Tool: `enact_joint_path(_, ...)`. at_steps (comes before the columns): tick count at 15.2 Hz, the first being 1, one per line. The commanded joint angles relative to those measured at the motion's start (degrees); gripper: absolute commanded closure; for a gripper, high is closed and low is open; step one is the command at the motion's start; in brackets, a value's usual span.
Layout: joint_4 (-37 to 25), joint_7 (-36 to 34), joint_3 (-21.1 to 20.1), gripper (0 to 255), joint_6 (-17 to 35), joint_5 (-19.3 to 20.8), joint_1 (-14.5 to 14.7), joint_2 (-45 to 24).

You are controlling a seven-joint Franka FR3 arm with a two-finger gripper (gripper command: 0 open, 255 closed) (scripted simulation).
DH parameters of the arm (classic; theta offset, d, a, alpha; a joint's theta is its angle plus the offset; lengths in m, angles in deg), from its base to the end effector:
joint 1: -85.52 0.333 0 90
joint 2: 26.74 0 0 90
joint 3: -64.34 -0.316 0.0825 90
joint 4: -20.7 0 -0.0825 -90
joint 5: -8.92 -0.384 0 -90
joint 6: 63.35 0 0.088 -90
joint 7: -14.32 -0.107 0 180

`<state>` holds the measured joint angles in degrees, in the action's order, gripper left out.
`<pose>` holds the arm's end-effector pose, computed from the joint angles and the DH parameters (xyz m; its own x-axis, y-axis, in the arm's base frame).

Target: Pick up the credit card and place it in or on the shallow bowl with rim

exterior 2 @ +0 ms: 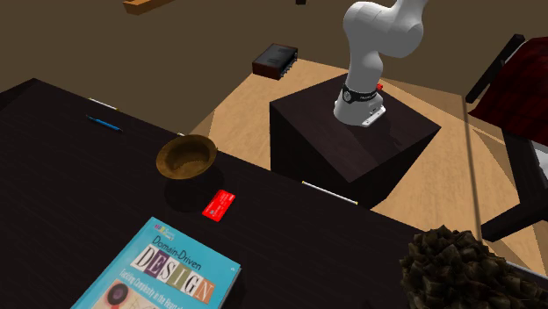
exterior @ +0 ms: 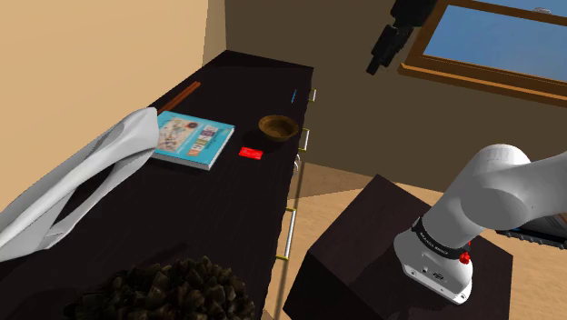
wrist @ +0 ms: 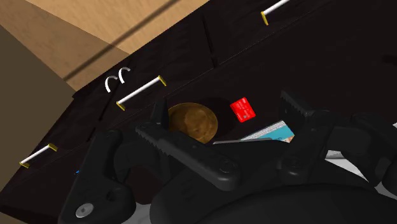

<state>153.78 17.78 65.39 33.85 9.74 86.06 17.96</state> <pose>0.3213 -0.0062 0.6167 0.9866 0.0566 0.1529 0.0556 -0.9984 0.0107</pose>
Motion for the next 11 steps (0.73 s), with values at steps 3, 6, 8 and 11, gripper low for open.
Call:
enact_joint_path(3, -2.1, 0.7, -0.4, 0, 1.1, 0.2, 0.6, -5.4)
enact_joint_path(6, -5.7, 1.7, -1.0, 0, 2.3, 0.7, 1.3, -13.5)
enact_joint_path(8, -8.3, 2.3, -1.5, 0, 2.9, 1.1, 1.8, -18.8)
enact_joint_path(11, -12.6, 3.1, -2.3, 0, 3.2, 1.7, 2.4, -26.7)
